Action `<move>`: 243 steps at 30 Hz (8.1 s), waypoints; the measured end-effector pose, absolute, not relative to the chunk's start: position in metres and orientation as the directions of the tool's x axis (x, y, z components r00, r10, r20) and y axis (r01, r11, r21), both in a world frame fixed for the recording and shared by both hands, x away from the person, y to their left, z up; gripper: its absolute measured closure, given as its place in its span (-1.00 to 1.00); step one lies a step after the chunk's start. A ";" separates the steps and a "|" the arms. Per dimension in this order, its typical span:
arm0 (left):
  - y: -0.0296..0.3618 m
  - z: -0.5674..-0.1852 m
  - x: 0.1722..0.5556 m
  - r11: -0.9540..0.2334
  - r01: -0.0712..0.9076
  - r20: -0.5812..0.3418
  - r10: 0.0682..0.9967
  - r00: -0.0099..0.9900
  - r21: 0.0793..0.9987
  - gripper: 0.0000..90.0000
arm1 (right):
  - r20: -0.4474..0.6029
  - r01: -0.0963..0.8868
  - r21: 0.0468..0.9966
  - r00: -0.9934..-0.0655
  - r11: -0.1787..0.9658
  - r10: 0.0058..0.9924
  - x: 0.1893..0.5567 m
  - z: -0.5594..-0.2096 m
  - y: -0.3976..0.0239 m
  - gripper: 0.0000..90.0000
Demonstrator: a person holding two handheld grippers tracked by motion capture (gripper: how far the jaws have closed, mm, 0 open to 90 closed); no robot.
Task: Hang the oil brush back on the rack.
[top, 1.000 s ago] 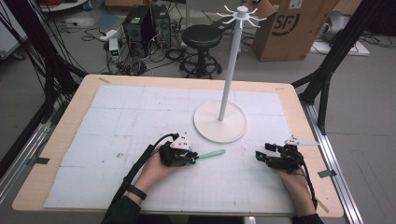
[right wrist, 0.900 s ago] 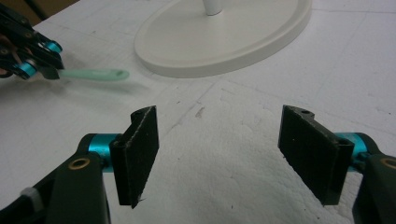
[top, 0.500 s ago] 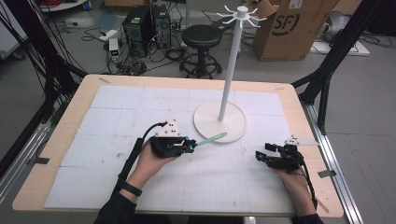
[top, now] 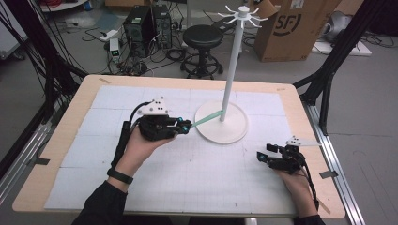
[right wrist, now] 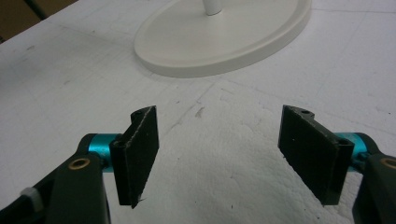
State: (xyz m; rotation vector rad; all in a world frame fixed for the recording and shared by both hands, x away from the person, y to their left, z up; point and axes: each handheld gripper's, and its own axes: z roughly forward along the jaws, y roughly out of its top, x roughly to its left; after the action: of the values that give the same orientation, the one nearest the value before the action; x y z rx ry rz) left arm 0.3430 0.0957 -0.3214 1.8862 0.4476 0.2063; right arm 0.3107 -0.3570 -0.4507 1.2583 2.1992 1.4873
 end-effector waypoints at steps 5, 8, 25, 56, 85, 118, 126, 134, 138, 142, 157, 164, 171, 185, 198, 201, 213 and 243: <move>0.103 -0.290 0.349 -0.303 0.182 -0.036 0.432 0.901 0.935 0.83 | 0.279 0.531 0.838 -0.616 0.126 0.737 0.311 -0.451 -0.357 -0.37; 0.107 -0.270 0.351 -0.296 0.165 -0.019 0.439 0.898 0.941 0.83 | 0.282 0.533 0.837 -0.615 0.124 0.736 0.311 -0.451 -0.357 -0.37; 0.114 -0.196 0.363 -0.311 0.112 0.050 0.469 0.882 0.944 0.83 | 0.280 0.533 0.837 -0.617 0.128 0.735 0.311 -0.451 -0.357 -0.37; 0.117 -0.130 0.370 -0.278 0.065 0.084 0.493 0.866 0.958 0.83 | 0.281 0.533 0.836 -0.620 0.130 0.733 0.311 -0.451 -0.357 -0.37; 0.115 -0.124 0.375 -0.260 0.058 0.079 0.487 0.870 0.964 0.83 | 0.282 0.536 0.834 -0.619 0.132 0.732 0.311 -0.451 -0.356 -0.37; 0.110 -0.126 0.377 -0.255 0.054 0.076 0.475 0.877 0.965 0.82 | 0.283 0.536 0.833 -0.621 0.134 0.731 0.311 -0.451 -0.356 -0.37; 0.108 -0.126 0.377 -0.258 0.056 0.074 0.469 0.880 0.964 0.82 | 0.281 0.534 0.835 -0.622 0.133 0.731 0.311 -0.451 -0.356 -0.36; 0.108 -0.126 0.377 -0.259 0.054 0.076 0.466 0.881 0.964 0.82 | 0.282 0.536 0.834 -0.621 0.133 0.731 0.311 -0.451 -0.356 -0.37; 0.108 -0.126 0.377 -0.259 0.054 0.075 0.463 0.883 0.964 0.82 | 0.277 0.530 0.837 -0.625 0.136 0.730 0.312 -0.451 -0.357 -0.37; 0.107 -0.126 0.376 -0.257 0.050 0.077 0.461 0.884 0.965 0.82 | 0.283 0.536 0.833 -0.621 0.133 0.731 0.311 -0.451 -0.356 -0.36; 0.108 -0.126 0.376 -0.257 0.051 0.075 0.458 0.886 0.965 0.82 | 0.284 0.537 0.833 -0.621 0.133 0.731 0.311 -0.451 -0.356 -0.36; 0.108 -0.125 0.375 -0.258 0.047 0.078 0.454 0.887 0.965 0.82 | 0.281 0.535 0.834 -0.622 0.134 0.731 0.311 -0.451 -0.356 -0.36; 0.105 -0.126 0.376 -0.268 0.047 0.084 0.457 0.886 0.962 0.82 | 0.284 0.537 0.833 -0.621 0.133 0.731 0.311 -0.451 -0.356 -0.36; 0.107 -0.126 0.377 -0.270 0.047 0.092 0.477 0.874 0.962 0.82 | 0.282 0.535 0.834 -0.622 0.134 0.730 0.311 -0.451 -0.356 -0.36; 0.109 -0.126 0.378 -0.256 0.036 0.096 0.485 0.869 0.966 0.82 | 0.279 0.532 0.836 -0.624 0.135 0.730 0.312 -0.451 -0.357 -0.37; 0.112 -0.125 0.378 -0.255 0.039 0.095 0.492 0.865 0.966 0.82 | 0.279 0.531 0.836 -0.625 0.135 0.729 0.312 -0.451 -0.357 -0.36; 0.108 -0.128 0.380 -0.268 0.043 0.098 0.489 0.867 0.962 0.82 | 0.285 0.540 0.831 -0.621 0.134 0.730 0.311 -0.451 -0.356 -0.36; 0.109 -0.131 0.383 -0.257 0.039 0.097 0.492 0.865 0.966 0.82 | 0.282 0.535 0.834 -0.623 0.135 0.729 0.312 -0.451 -0.356 -0.36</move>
State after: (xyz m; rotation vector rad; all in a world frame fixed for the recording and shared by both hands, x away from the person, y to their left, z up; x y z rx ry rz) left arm 0.3825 0.1092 -0.1315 1.7937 0.4030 0.4529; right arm 0.3116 -0.3564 -0.4508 1.2536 2.2134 1.4914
